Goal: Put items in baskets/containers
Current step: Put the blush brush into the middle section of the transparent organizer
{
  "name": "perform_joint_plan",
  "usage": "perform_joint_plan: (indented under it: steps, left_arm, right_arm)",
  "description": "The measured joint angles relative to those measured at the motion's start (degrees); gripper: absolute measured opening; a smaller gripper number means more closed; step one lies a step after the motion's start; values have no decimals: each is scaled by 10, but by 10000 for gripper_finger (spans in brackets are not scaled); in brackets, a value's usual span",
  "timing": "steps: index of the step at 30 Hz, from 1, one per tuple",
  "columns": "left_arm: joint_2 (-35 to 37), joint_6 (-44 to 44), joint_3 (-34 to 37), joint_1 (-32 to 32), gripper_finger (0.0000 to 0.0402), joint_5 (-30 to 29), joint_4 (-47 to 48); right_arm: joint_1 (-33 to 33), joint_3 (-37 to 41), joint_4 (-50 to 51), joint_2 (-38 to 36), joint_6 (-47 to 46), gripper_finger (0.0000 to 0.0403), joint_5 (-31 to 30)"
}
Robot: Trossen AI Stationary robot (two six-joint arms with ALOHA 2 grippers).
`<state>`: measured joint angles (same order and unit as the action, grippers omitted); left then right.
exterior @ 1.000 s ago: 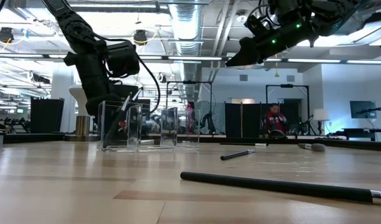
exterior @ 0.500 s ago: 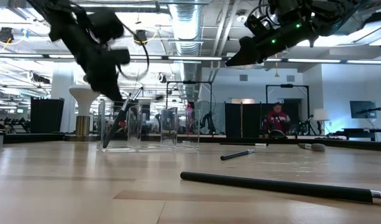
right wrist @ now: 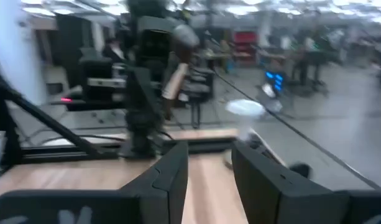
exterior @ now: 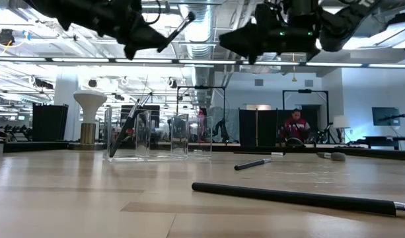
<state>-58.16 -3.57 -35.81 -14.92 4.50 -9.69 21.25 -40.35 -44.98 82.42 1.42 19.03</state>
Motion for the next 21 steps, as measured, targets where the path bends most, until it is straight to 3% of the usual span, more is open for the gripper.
perform_joint_plan:
  steps: [6, 13, 21]
  left_arm:
    - [-77, -1, 0, 25, 33, -1, -124]
    - [-113, -2, 0, 48, 35, -2, -196]
    - [-121, -4, 0, 63, 36, -8, -205]
  right_arm:
    - [-41, -43, -49, 47, -16, 173, 1]
    - [-69, -70, -49, 70, -27, 249, -12]
    - [-86, -82, -73, 70, -25, 243, -11]
